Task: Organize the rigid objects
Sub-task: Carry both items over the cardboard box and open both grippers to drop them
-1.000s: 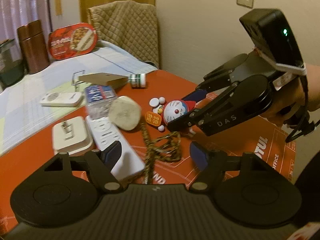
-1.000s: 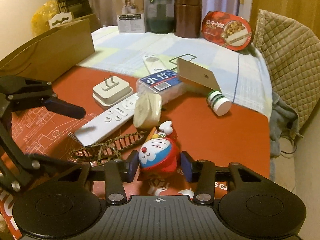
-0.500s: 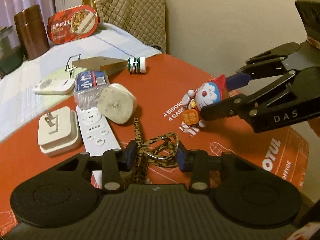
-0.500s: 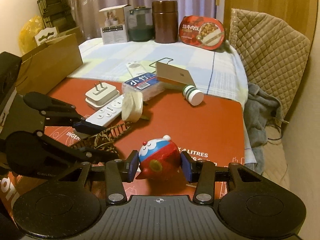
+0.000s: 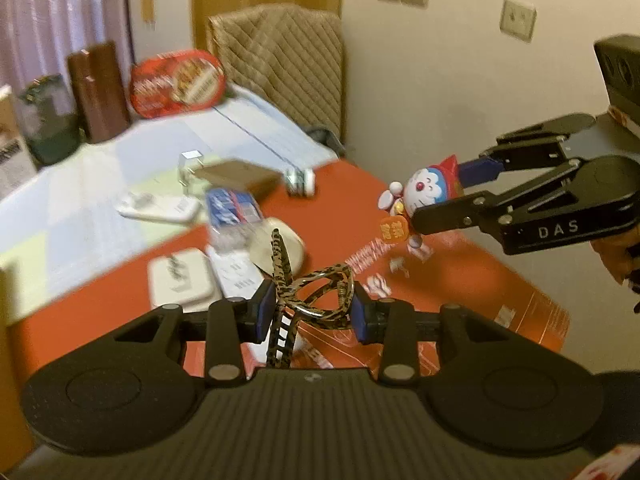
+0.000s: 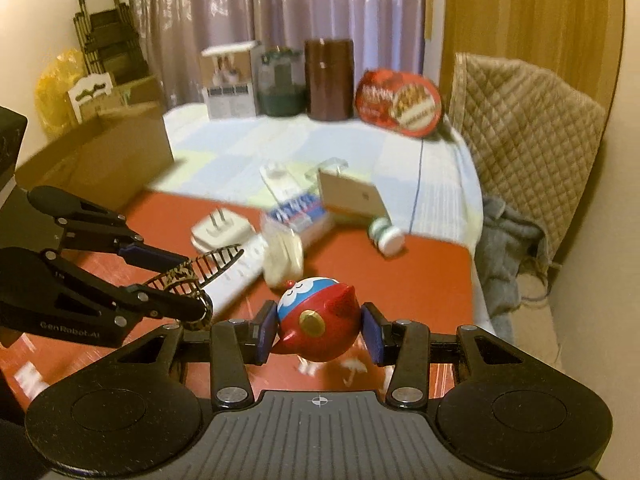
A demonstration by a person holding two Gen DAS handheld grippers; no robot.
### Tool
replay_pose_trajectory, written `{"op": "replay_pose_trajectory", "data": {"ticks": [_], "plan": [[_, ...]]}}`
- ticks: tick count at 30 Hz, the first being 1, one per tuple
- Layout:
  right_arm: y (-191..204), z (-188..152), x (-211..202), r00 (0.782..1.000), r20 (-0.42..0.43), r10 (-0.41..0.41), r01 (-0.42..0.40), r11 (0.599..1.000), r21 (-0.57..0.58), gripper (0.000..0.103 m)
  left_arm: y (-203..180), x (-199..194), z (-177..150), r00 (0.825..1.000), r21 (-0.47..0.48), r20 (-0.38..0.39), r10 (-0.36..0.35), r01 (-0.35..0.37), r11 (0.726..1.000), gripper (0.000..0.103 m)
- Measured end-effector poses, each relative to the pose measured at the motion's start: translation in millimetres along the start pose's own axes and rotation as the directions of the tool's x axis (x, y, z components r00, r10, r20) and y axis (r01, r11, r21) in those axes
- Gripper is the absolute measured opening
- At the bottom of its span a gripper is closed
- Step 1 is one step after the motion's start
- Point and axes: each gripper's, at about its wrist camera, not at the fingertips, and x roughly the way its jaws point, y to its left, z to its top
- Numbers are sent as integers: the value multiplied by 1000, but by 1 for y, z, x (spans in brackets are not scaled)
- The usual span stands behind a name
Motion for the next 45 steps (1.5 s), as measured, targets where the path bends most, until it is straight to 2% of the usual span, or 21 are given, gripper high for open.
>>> {"op": "replay_pose_trajectory", "data": {"ticks": [6, 11, 17, 23, 29, 35, 38, 45], "plan": [[41, 51, -32, 995, 80, 52, -49, 998, -45, 42, 31, -70, 19, 996, -31, 70, 59, -57, 998, 33], [95, 94, -42, 978, 133, 159, -148, 985, -88, 42, 72, -131, 19, 984, -79, 99, 152, -144, 986, 33], [171, 135, -23, 941, 139, 308, -291, 948, -129, 42, 138, -192, -8, 955, -119, 59, 292, -283, 952, 34], [247, 152, 25, 908, 79, 412, -397, 904, -159, 42, 201, -226, -48, 914, -172, -19, 405, -402, 899, 33], [301, 157, 80, 891, -1, 453, -448, 880, -157, 42, 244, -233, -79, 907, -200, -80, 413, -420, 885, 34], [331, 156, 126, 893, -84, 442, -450, 875, -177, 42, 265, -228, -103, 911, -213, -123, 393, -411, 886, 34], [339, 145, 138, 900, -118, 420, -436, 875, -211, 42, 269, -220, -110, 914, -221, -137, 383, -405, 887, 34], [340, 127, 150, 901, -164, 402, -431, 872, -230, 42, 274, -212, -122, 917, -234, -150, 369, -395, 888, 34]]}}
